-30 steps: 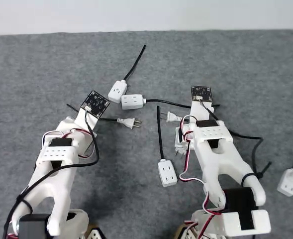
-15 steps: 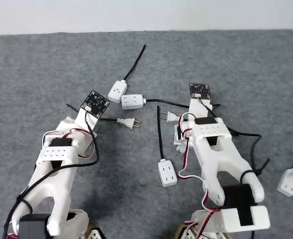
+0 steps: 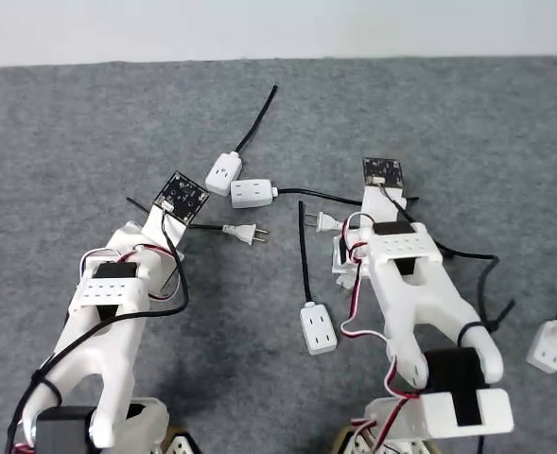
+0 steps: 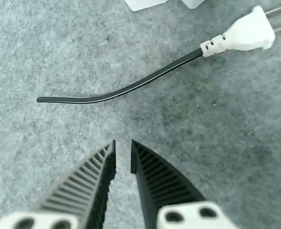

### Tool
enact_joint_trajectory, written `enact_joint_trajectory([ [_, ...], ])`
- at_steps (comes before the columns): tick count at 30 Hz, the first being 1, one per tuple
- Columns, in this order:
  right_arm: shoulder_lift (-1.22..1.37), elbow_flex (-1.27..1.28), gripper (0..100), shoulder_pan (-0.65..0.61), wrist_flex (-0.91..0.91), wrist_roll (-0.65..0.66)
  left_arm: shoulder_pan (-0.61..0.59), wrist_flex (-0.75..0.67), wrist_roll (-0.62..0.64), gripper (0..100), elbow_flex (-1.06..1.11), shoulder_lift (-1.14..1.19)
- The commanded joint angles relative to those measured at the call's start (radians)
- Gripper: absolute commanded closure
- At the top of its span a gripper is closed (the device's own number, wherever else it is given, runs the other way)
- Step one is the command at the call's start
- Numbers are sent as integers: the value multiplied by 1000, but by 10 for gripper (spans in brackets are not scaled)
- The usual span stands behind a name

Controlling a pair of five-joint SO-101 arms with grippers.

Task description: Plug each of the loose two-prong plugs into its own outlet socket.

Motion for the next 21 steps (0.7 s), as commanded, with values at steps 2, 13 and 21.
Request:
enact_joint_trajectory([
  [2,7,-63,946,22,-2,9,-11,-18,-14,949,-4,-35],
  [13,16,-63,946,22,-4,11,-11,-18,-14,949,-4,-35],
  [21,111,-158,946,22,70,11,-11,-18,-14,949,-4,-35],
])
